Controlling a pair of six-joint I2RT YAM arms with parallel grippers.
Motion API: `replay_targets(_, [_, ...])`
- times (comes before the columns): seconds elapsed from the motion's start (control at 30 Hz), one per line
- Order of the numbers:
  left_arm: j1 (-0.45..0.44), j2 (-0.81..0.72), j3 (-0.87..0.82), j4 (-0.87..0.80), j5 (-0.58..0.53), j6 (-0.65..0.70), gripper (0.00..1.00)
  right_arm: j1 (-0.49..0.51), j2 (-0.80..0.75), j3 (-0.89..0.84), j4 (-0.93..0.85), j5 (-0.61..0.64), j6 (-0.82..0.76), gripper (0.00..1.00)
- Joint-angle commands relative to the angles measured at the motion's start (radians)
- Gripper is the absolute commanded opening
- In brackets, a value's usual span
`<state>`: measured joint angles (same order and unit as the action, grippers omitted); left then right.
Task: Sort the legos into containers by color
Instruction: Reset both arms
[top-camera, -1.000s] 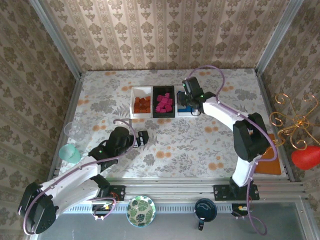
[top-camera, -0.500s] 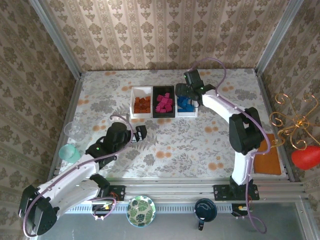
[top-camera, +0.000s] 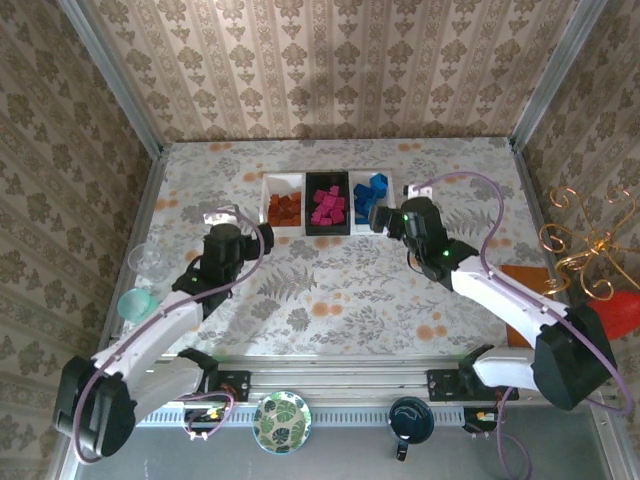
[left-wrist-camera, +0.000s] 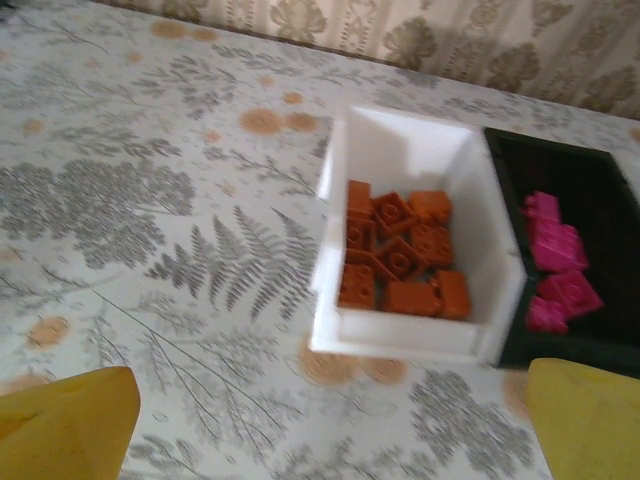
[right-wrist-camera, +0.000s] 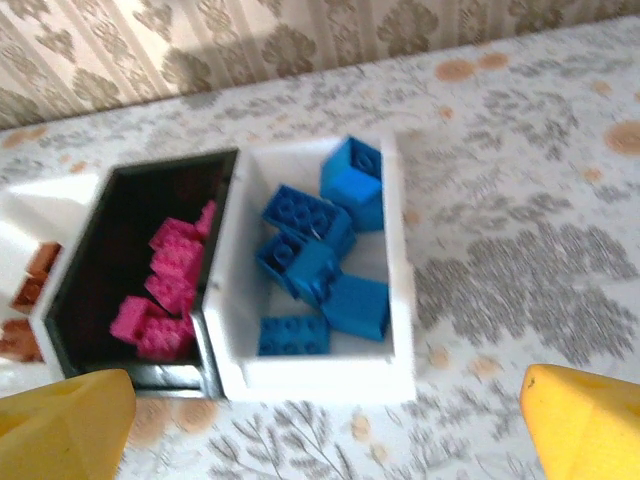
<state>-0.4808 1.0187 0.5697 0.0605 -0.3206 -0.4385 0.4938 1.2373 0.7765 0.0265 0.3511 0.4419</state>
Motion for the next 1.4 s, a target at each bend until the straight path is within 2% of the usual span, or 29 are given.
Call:
replay_targets(0.0, [0.078,0.075,0.012,0.141,-0.034,0.124,1.00,0.005,-0.050,-0.049,0.027,0.133,0.067,1.00])
replay_targets(0.13, [0.167,0.198,0.068,0.184,-0.127,0.350,1.00,0.003,-0.081,-0.066,0.002,0.172,0.059,1.00])
replay_targets(0.27, [0.270,0.295,0.063,0.245,-0.134,0.455,1.00,-0.017,-0.080,-0.052,-0.025,0.170,0.001,1.00])
replay_targets(0.37, [0.314,0.355,-0.004,0.381,-0.093,0.507,1.00,-0.031,-0.059,-0.038,-0.042,0.173,-0.041,1.00])
replay_targets(0.5, [0.331,0.430,-0.121,0.674,-0.043,0.587,1.00,-0.043,-0.050,-0.048,-0.016,0.177,-0.097,1.00])
replay_targets(0.53, [0.342,0.426,-0.107,0.638,0.014,0.556,1.00,-0.048,-0.055,-0.062,0.014,0.164,-0.127,1.00])
replay_targets(0.57, [0.352,0.441,-0.119,0.695,0.064,0.565,1.00,-0.055,-0.060,-0.077,0.046,0.148,-0.150,1.00])
replay_targets(0.63, [0.356,0.490,-0.135,0.768,0.095,0.580,1.00,-0.076,-0.070,-0.106,0.101,0.121,-0.179,1.00])
replay_targets(0.67, [0.365,0.485,-0.132,0.742,0.096,0.557,1.00,-0.092,-0.071,-0.114,0.119,0.114,-0.186,1.00])
replay_targets(0.77, [0.440,0.503,-0.148,0.769,0.235,0.500,1.00,-0.155,-0.063,-0.154,0.192,0.053,-0.233,1.00])
replay_targets(0.8, [0.455,0.533,-0.175,0.837,0.266,0.495,1.00,-0.173,-0.062,-0.174,0.231,0.042,-0.243,1.00])
replay_targets(0.83, [0.455,0.550,-0.183,0.894,0.268,0.511,1.00,-0.190,-0.064,-0.197,0.262,0.026,-0.262,1.00])
replay_targets(0.87, [0.456,0.524,-0.167,0.805,0.276,0.492,1.00,-0.207,-0.068,-0.214,0.289,0.017,-0.279,1.00])
replay_targets(0.9, [0.458,0.542,-0.178,0.868,0.274,0.497,1.00,-0.228,-0.074,-0.234,0.314,0.013,-0.291,1.00])
replay_targets(0.97, [0.458,0.531,-0.173,0.833,0.274,0.493,1.00,-0.266,-0.094,-0.271,0.358,-0.002,-0.318,1.00])
replay_targets(1.0, [0.458,0.544,-0.181,0.877,0.264,0.503,1.00,-0.289,-0.106,-0.290,0.376,-0.009,-0.340,1.00])
replay_targets(1.1, [0.436,0.547,-0.210,0.940,0.097,0.474,1.00,-0.335,-0.108,-0.332,0.421,-0.010,-0.383,1.00])
replay_targets(1.2, [0.438,0.543,-0.217,0.946,0.104,0.471,1.00,-0.367,-0.055,-0.376,0.539,-0.049,-0.394,1.00])
replay_targets(1.37, [0.433,0.541,-0.200,0.911,0.130,0.486,1.00,-0.391,0.122,-0.405,0.755,-0.089,-0.436,1.00])
